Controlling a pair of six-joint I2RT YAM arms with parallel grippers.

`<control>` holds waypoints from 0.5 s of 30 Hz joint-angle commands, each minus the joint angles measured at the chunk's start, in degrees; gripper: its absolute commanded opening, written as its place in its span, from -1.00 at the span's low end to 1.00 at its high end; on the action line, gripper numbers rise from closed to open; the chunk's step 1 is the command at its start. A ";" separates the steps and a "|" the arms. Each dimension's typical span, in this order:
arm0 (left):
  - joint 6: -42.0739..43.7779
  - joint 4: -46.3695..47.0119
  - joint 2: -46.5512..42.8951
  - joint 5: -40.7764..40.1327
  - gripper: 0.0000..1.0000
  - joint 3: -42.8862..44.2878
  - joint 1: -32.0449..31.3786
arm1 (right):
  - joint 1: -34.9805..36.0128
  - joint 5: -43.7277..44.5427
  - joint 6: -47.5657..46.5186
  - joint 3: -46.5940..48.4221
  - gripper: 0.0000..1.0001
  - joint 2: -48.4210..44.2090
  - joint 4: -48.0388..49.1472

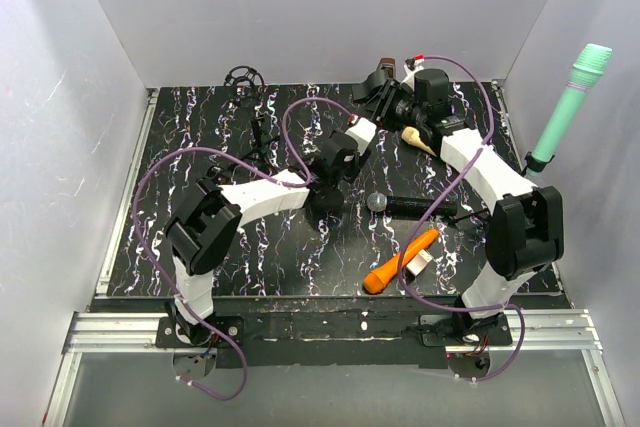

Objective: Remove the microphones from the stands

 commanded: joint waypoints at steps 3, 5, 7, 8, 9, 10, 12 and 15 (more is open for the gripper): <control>0.76 -0.82 -4.50 1.16 0.53 1.23 1.67 | 1.54 5.73 -7.18 1.91 -0.97 -0.67 11.34; 1.28 -1.79 -7.04 3.46 0.69 0.09 2.11 | 1.54 3.97 -9.12 2.25 -0.97 0.30 14.86; 2.51 -4.24 -10.30 6.26 0.71 -1.50 2.98 | 1.62 1.42 -10.79 3.13 -0.97 1.61 17.59; 2.69 -5.13 -12.23 8.02 0.71 -2.29 3.60 | 1.63 0.29 -12.28 3.83 -0.97 2.49 18.65; 2.60 -6.10 -13.90 9.08 0.71 -2.90 4.21 | 1.71 -0.68 -13.16 4.53 -0.97 3.02 19.36; 2.60 -7.06 -15.92 10.31 0.71 -3.34 5.00 | 1.71 -1.21 -13.95 5.24 -0.97 3.55 20.32; 2.78 -9.96 -19.43 12.42 0.70 -3.00 5.97 | 1.89 -2.88 -16.23 6.20 -0.97 4.17 23.13; 4.35 -12.69 -22.96 13.22 0.68 -1.77 6.94 | 2.59 -4.82 -20.63 7.44 -0.97 4.52 27.17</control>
